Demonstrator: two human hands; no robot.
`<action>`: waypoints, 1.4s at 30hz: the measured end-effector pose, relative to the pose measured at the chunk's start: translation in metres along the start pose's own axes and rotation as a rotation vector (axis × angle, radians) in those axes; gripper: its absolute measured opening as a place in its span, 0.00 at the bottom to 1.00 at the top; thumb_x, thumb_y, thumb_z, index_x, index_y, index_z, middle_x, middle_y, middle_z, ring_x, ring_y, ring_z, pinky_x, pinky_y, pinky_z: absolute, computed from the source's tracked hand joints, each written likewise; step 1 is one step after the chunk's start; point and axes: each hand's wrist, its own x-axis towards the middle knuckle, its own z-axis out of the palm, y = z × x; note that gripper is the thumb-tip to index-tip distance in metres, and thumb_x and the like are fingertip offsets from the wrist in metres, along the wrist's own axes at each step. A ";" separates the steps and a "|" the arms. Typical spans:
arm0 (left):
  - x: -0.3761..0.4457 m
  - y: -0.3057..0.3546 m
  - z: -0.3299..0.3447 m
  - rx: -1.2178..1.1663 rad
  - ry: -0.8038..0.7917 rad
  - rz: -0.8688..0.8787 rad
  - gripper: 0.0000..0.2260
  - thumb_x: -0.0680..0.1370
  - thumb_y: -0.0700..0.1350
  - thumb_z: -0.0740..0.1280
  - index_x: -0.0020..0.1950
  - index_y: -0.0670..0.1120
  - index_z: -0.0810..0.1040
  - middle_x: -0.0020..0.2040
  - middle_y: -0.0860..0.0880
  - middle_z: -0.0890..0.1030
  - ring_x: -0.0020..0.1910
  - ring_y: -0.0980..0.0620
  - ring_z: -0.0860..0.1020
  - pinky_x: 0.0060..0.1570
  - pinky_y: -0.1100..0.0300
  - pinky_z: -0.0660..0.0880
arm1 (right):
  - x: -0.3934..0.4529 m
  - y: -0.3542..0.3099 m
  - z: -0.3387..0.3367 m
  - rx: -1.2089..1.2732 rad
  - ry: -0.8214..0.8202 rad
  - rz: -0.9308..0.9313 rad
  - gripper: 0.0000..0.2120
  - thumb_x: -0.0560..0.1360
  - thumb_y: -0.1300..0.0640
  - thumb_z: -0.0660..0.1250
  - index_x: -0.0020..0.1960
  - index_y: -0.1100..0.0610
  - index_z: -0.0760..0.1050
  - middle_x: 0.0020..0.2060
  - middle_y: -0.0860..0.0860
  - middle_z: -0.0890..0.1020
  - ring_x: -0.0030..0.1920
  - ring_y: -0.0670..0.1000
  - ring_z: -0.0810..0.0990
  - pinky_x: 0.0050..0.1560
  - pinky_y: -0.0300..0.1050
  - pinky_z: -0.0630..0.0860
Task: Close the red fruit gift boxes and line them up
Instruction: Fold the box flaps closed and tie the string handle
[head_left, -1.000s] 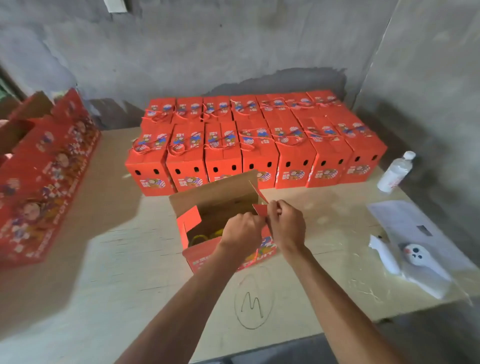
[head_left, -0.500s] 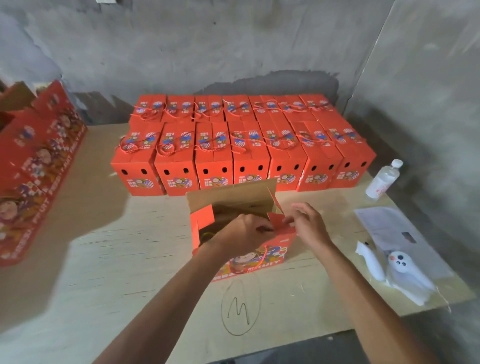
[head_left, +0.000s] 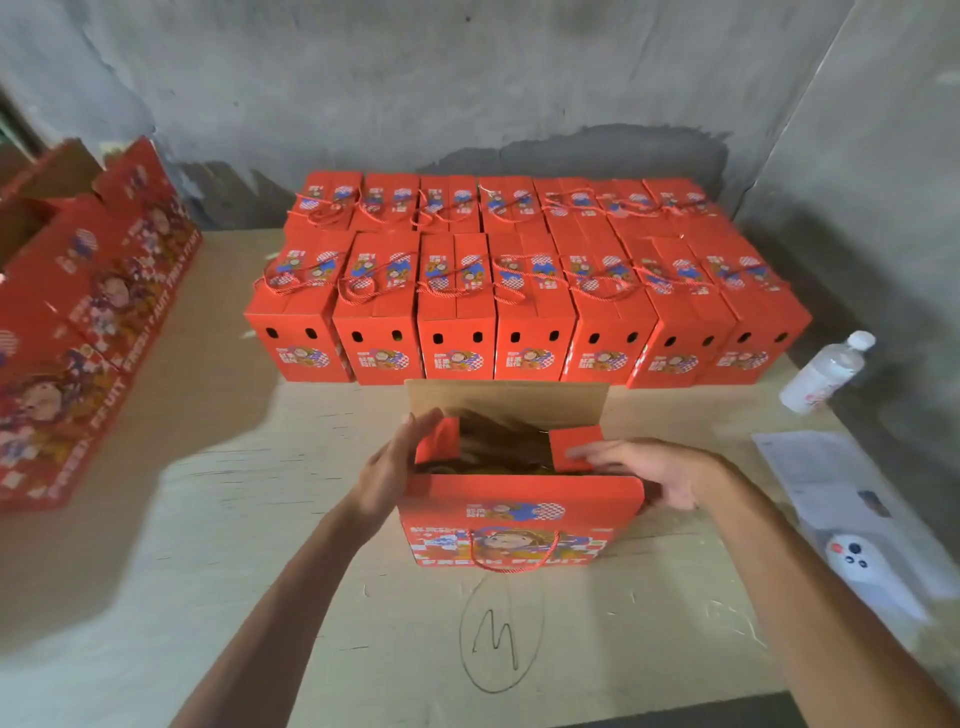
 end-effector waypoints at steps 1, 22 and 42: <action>0.003 -0.006 -0.002 -0.079 -0.049 -0.061 0.25 0.86 0.59 0.46 0.76 0.52 0.72 0.76 0.54 0.73 0.75 0.55 0.71 0.73 0.54 0.69 | 0.005 0.003 -0.003 0.042 -0.033 0.004 0.11 0.82 0.47 0.64 0.59 0.38 0.84 0.58 0.47 0.86 0.59 0.49 0.83 0.49 0.49 0.82; 0.001 -0.019 0.056 0.417 0.405 0.125 0.29 0.73 0.29 0.72 0.62 0.62 0.80 0.58 0.64 0.82 0.56 0.61 0.80 0.55 0.68 0.77 | 0.037 0.029 0.038 -0.486 1.013 -0.795 0.13 0.78 0.50 0.71 0.37 0.52 0.77 0.23 0.47 0.79 0.24 0.51 0.79 0.28 0.40 0.73; 0.021 -0.030 0.084 0.479 0.776 0.038 0.39 0.81 0.54 0.68 0.82 0.56 0.45 0.79 0.48 0.63 0.70 0.41 0.73 0.56 0.43 0.77 | 0.050 0.037 0.038 -0.282 0.920 -0.987 0.39 0.74 0.64 0.77 0.79 0.58 0.62 0.63 0.56 0.79 0.63 0.53 0.79 0.60 0.45 0.79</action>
